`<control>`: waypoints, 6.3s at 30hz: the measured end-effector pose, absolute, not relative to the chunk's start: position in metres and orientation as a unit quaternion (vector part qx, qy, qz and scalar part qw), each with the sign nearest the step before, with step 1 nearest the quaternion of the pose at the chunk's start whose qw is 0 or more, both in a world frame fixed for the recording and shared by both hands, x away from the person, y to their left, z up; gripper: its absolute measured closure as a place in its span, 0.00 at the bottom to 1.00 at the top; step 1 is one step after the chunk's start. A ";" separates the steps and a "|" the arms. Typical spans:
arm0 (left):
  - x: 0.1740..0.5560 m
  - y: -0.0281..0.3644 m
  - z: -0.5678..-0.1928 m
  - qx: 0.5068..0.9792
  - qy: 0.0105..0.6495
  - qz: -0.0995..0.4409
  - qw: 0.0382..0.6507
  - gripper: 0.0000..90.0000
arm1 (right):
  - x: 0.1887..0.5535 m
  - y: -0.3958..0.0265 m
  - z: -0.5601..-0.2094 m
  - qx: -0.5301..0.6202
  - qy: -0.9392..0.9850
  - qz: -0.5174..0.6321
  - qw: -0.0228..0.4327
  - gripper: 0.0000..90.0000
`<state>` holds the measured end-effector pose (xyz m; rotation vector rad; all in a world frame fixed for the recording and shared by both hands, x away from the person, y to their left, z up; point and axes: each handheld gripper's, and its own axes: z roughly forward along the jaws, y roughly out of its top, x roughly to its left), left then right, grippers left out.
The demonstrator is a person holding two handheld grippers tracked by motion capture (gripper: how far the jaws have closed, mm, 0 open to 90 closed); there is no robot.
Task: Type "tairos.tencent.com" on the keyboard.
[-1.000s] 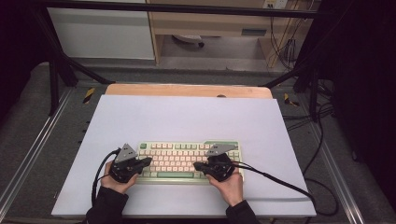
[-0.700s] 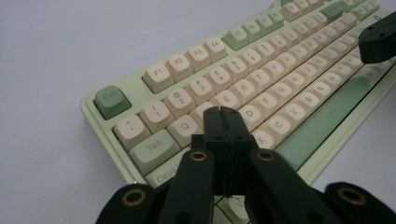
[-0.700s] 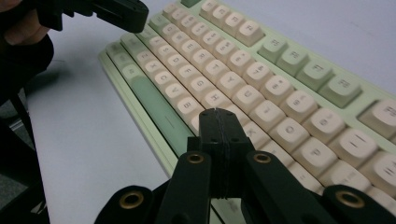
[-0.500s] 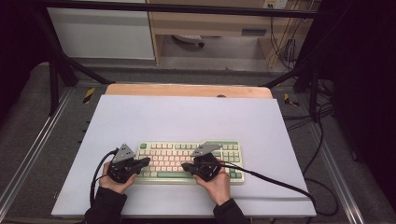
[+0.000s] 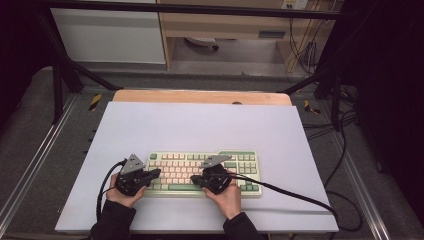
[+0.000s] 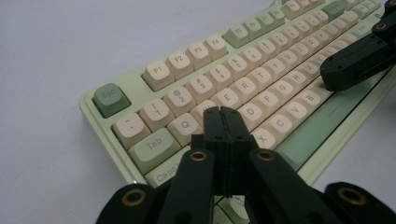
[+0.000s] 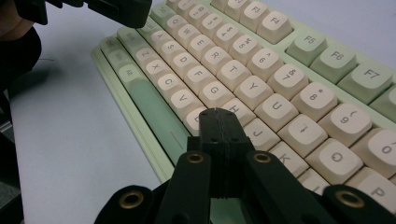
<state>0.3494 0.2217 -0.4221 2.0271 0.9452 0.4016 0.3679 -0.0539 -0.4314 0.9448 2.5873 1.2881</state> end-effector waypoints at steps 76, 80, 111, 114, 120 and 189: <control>0.349 0.175 -0.430 0.838 0.332 0.134 0.412 1.00 | 0.360 -0.137 -0.417 0.352 0.829 0.429 0.078 1.00; 0.349 0.175 -0.431 0.840 0.330 0.133 0.410 1.00 | 0.360 -0.137 -0.418 0.352 0.828 0.428 0.077 1.00; 0.351 0.184 -0.422 0.824 0.342 0.145 0.428 1.00 | 0.361 -0.137 -0.420 0.352 0.831 0.424 0.078 1.00; 0.353 0.184 -0.421 0.823 0.344 0.145 0.429 1.00 | 0.361 -0.137 -0.420 0.353 0.829 0.426 0.079 1.00; 0.357 0.183 -0.419 0.820 0.349 0.148 0.430 1.00 | 0.361 -0.137 -0.420 0.354 0.829 0.425 0.079 1.00; 0.358 0.202 -0.424 0.813 0.368 0.156 0.424 1.00 | 0.358 -0.131 -0.416 0.345 0.829 0.435 0.074 1.00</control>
